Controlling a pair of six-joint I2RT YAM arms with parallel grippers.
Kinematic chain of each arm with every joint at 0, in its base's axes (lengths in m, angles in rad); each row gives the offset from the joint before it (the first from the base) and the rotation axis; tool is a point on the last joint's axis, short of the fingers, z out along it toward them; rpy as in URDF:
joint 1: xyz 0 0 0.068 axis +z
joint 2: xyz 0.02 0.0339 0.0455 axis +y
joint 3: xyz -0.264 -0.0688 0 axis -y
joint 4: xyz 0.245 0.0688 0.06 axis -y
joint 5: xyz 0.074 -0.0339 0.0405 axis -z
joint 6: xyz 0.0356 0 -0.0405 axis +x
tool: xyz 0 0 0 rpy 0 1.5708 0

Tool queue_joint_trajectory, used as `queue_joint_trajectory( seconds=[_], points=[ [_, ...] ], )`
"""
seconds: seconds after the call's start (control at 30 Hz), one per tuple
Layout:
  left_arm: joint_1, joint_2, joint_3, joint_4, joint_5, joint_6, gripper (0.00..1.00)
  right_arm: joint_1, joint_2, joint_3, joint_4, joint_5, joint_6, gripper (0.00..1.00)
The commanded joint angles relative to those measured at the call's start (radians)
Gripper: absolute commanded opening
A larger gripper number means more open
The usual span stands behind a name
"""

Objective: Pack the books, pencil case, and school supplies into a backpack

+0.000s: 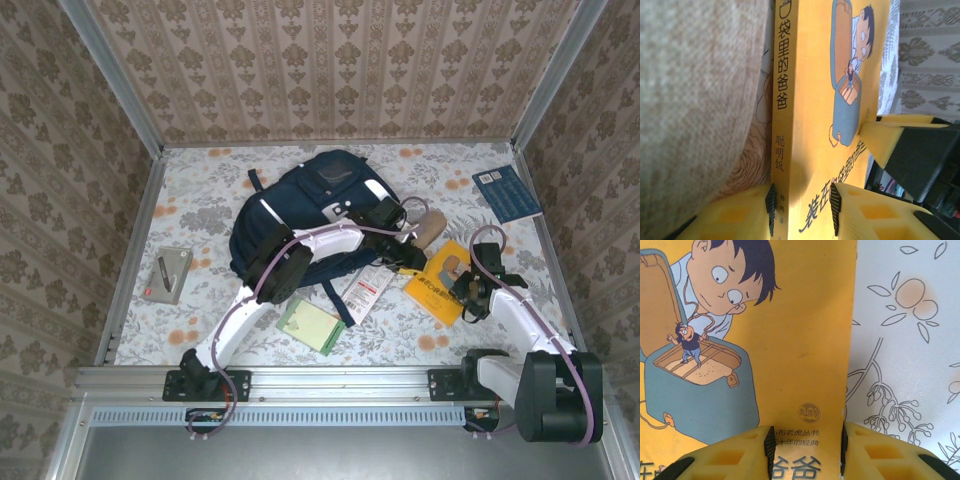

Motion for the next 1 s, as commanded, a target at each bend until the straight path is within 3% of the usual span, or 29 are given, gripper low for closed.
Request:
queue_joint_trajectory(
  seconds=[0.0,0.13,0.3,0.47,0.53,0.67,0.83,0.9,0.97],
  points=[
    [-0.055,-0.071,-0.036,0.255,0.191,-0.102,0.36,0.026,-0.013,0.036,0.141,-0.197,0.002,0.39],
    [-0.022,-0.099,-0.143,0.533,0.197,-0.291,0.36,0.024,-0.015,0.038,0.138,-0.193,0.001,0.39],
    [-0.010,-0.111,-0.137,0.497,0.194,-0.261,0.36,0.025,-0.015,0.042,0.133,-0.188,-0.003,0.39],
    [-0.008,-0.100,-0.158,0.617,0.210,-0.361,0.37,0.025,-0.013,0.052,0.129,-0.185,-0.004,0.39],
    [-0.010,-0.093,-0.132,0.516,0.207,-0.312,0.36,0.025,-0.013,0.054,0.130,-0.183,-0.005,0.39],
    [-0.023,-0.095,-0.057,0.173,0.165,-0.079,0.39,0.024,-0.013,0.059,0.131,-0.182,-0.006,0.39],
    [-0.034,-0.057,0.029,-0.051,0.141,0.047,0.43,0.025,-0.013,0.055,0.137,-0.183,-0.003,0.39],
    [-0.040,-0.041,0.038,-0.038,0.171,0.026,0.42,0.025,-0.013,0.053,0.141,-0.183,-0.002,0.39],
    [-0.044,-0.044,-0.017,0.162,0.230,-0.100,0.41,0.025,-0.013,0.053,0.140,-0.183,-0.002,0.39]
  ],
)
